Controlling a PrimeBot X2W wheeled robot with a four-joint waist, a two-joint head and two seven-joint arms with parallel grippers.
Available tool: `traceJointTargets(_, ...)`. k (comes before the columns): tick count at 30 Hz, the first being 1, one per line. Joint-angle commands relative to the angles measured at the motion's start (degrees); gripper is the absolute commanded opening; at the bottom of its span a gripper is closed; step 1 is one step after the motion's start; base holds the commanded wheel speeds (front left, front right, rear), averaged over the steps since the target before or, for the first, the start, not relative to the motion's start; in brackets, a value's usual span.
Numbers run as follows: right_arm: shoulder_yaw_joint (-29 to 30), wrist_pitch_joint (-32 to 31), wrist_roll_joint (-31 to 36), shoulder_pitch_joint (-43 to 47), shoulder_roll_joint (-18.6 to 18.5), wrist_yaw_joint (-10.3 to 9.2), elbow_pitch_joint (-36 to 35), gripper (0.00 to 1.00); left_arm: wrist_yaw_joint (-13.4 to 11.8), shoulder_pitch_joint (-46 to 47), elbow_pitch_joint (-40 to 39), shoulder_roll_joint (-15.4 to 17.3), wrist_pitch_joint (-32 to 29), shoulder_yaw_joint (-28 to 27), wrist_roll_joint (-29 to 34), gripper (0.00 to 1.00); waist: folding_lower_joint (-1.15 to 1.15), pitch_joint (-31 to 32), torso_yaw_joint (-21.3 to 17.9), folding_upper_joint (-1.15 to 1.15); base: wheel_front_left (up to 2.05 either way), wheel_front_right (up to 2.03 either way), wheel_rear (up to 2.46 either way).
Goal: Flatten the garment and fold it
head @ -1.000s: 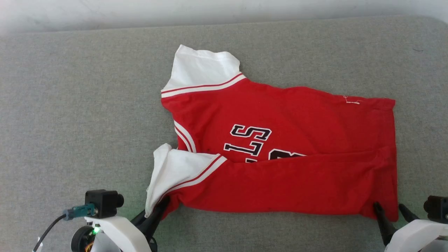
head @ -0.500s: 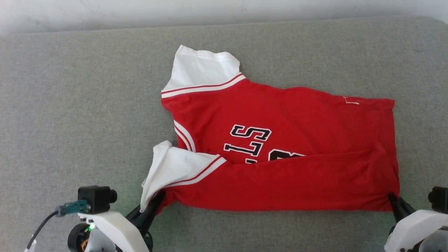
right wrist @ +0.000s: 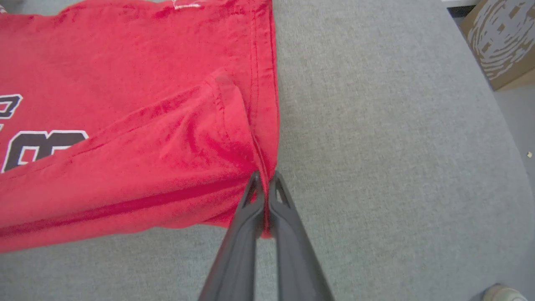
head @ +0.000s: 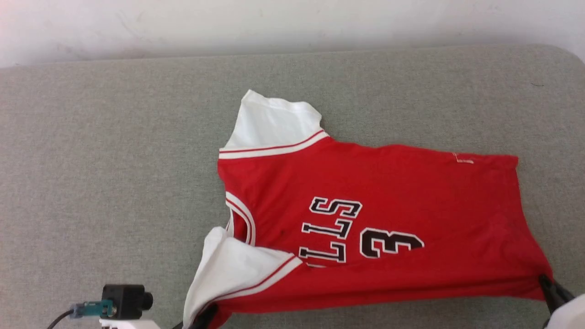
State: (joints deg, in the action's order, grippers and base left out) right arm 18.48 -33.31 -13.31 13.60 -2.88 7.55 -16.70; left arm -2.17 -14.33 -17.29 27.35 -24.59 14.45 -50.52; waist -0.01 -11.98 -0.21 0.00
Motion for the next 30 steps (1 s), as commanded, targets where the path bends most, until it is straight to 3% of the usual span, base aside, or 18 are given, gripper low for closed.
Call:
traceJointTargets(1, 0.44, -0.31, -0.39, 0.65, 0.01, -0.06, -0.60, 0.00, -0.46, -0.70, -0.46, 0.39, -0.14, -0.30, -0.29, 0.00, 0.01, 0.12, 0.12, 0.00, 0.00, 0.00, 0.00)
traceJointTargets(6, 1.11, -2.84, -0.92, 3.44, 0.01, -0.06, -1.58, 0.00, -1.96, -3.33, -2.01, 0.79, -0.90, -0.85, -1.09, 0.00, 0.01, 0.10, 0.35, 0.00, 0.00, 0.00, 0.00)
traceJointTargets(13, -0.11, -1.68, -1.04, 3.03, 0.01, -0.06, 1.80, 0.00, -1.03, -1.53, 0.83, -1.54, -0.29, 0.22, -2.56, 0.01, 0.01, 0.39, 0.85, 0.00, 0.00, 0.00, 0.00)
traceJointTargets(15, -0.76, -1.33, -1.06, 2.70, 0.01, -0.06, 2.92, 0.00, -0.76, -0.40, 2.50, -2.18, -0.37, 0.82, -2.65, 0.36, 0.01, 0.58, 1.00, 0.00, 0.00, 0.00, 0.00)
traceJointTargets(16, -0.98, -1.14, -1.06, 2.50, 0.01, -0.06, 3.38, 0.14, -0.65, 0.19, 3.22, -2.44, -0.28, 1.03, -2.55, 0.81, 0.01, 0.66, 1.05, 0.00, 0.00, 0.00, 0.00)
traceJointTargets(17, -1.18, -0.95, -1.07, 2.29, 0.01, -0.06, 3.75, 0.42, -0.59, 0.75, 3.90, -2.74, 0.01, 1.09, -2.42, 1.00, 0.01, 0.73, 1.05, 0.00, 0.00, 0.00, 0.00)
traceJointTargets(18, -1.45, -0.84, -1.03, 2.15, 0.01, -0.06, 4.06, 0.79, -0.51, 1.12, 4.50, -2.99, 0.14, 1.20, -2.42, 1.00, 0.01, 0.80, 1.04, 0.00, 0.00, 0.00, 0.00)
traceJointTargets(19, -1.70, -0.77, -1.00, 2.05, 0.01, -0.06, 4.28, 1.00, -0.39, 1.36, 4.97, -3.18, 0.13, 1.37, -2.52, 1.00, 0.01, 0.83, 1.00, 0.00, 0.00, 0.00, 0.00)
traceJointTargets(25, -1.58, 0.76, -2.38, 1.49, 0.01, -0.06, 2.78, 1.00, -0.61, 0.71, 4.75, -3.94, 1.93, -0.34, -3.81, 1.00, 0.01, 0.60, 0.55, 0.00, 0.00, 0.00, 0.00)
traceJointTargets(30, 0.76, 6.13, -0.50, -1.19, 0.01, -0.06, -0.06, 1.00, -0.41, 0.96, 0.94, -3.66, 8.21, -5.10, -2.39, 1.00, 0.01, -0.15, 0.18, 0.00, 0.00, 0.00, 0.00)
